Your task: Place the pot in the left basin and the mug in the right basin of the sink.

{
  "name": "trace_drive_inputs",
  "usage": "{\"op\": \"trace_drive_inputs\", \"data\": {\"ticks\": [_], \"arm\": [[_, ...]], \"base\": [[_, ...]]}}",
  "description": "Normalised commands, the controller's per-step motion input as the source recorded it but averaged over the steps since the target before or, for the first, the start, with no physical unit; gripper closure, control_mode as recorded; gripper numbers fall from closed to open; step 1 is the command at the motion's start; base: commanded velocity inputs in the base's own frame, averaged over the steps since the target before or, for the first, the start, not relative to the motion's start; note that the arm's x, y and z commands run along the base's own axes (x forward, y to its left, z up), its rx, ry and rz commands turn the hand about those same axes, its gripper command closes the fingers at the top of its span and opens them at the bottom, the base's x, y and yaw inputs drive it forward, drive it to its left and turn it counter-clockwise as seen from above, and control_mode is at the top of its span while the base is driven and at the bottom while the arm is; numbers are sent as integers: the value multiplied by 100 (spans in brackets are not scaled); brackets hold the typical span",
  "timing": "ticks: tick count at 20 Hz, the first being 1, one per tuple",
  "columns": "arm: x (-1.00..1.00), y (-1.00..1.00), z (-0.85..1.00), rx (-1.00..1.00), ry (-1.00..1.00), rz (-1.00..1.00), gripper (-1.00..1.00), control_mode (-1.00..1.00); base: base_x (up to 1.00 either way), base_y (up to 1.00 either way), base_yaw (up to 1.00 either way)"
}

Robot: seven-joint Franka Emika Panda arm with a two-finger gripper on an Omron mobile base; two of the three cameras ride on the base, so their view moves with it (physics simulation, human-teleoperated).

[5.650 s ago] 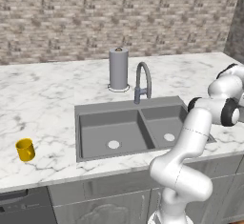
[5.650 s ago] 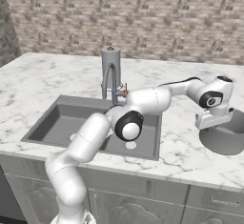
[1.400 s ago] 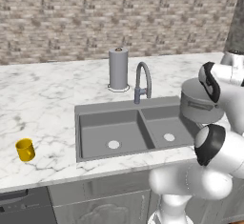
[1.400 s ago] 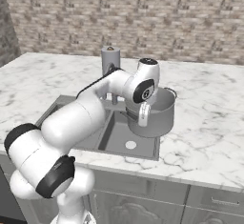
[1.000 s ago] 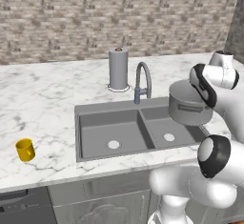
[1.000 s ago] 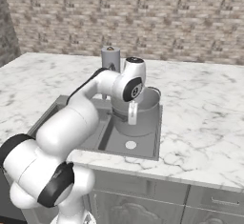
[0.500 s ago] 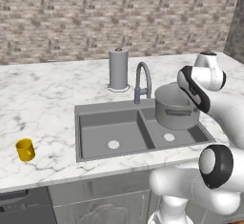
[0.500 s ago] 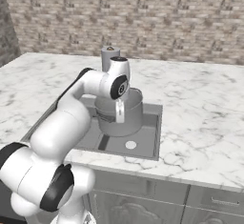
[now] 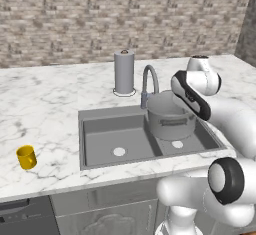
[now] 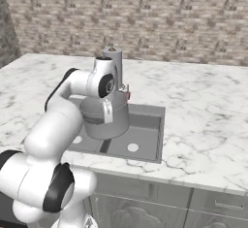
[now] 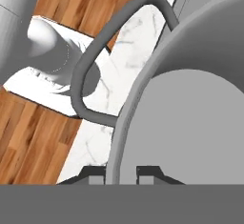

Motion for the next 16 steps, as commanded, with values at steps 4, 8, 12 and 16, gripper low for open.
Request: {"op": "trace_drive_inputs", "data": {"ticks": [4,8,12,16], "arm": [[0,64,0,0,5,11,100,-100],[4,58,0,0,6,11,100,-100],[2,51,0,0,10,15,100,-100],[1,53,0,0,11,14,100,-100]], "base": [[0,0,0],[0,0,0],[0,0,0],[0,0,0]]}}
